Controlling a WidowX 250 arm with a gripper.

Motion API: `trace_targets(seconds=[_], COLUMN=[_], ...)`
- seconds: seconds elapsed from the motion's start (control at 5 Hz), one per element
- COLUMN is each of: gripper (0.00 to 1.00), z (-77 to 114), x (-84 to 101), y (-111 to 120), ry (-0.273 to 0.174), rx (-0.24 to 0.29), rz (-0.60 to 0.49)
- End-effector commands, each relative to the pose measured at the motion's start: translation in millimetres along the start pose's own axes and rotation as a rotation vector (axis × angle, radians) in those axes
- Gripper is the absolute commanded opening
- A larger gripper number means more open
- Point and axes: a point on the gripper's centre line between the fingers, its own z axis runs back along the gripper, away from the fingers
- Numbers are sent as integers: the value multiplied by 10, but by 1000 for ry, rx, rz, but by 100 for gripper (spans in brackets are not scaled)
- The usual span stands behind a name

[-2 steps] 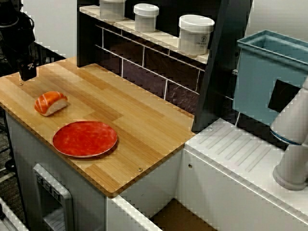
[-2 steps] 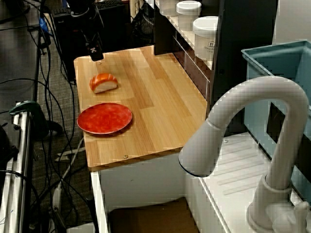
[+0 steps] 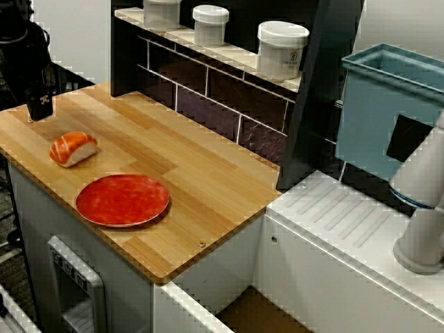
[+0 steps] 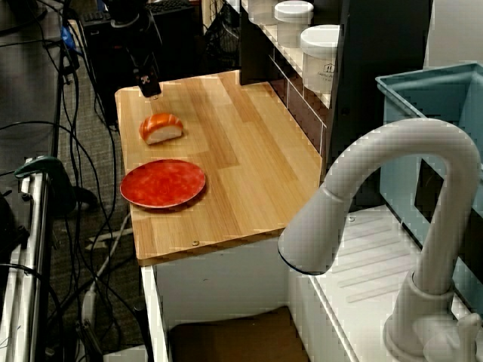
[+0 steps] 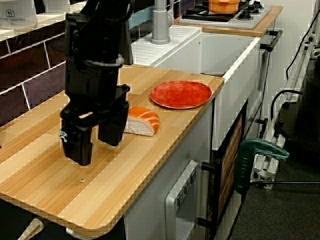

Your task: Put the object on the plate

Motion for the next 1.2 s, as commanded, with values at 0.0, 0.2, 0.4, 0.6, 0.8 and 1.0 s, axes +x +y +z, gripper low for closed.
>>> trace_targets(seconds=[0.0, 0.2, 0.4, 0.6, 0.8, 1.0], gripper=[100, 100, 100, 100, 100, 100], z=[751, 869, 811, 546, 324, 209], x=[-135, -183, -158, -75, 38, 150], y=[-362, -514, -628, -709, -751, -780], ry=[-38, -11, -13, -19, -7, -6], rx=[-6, -1, 15, 29, 25, -1], rz=[-114, -47, 37, 113, 135, 160])
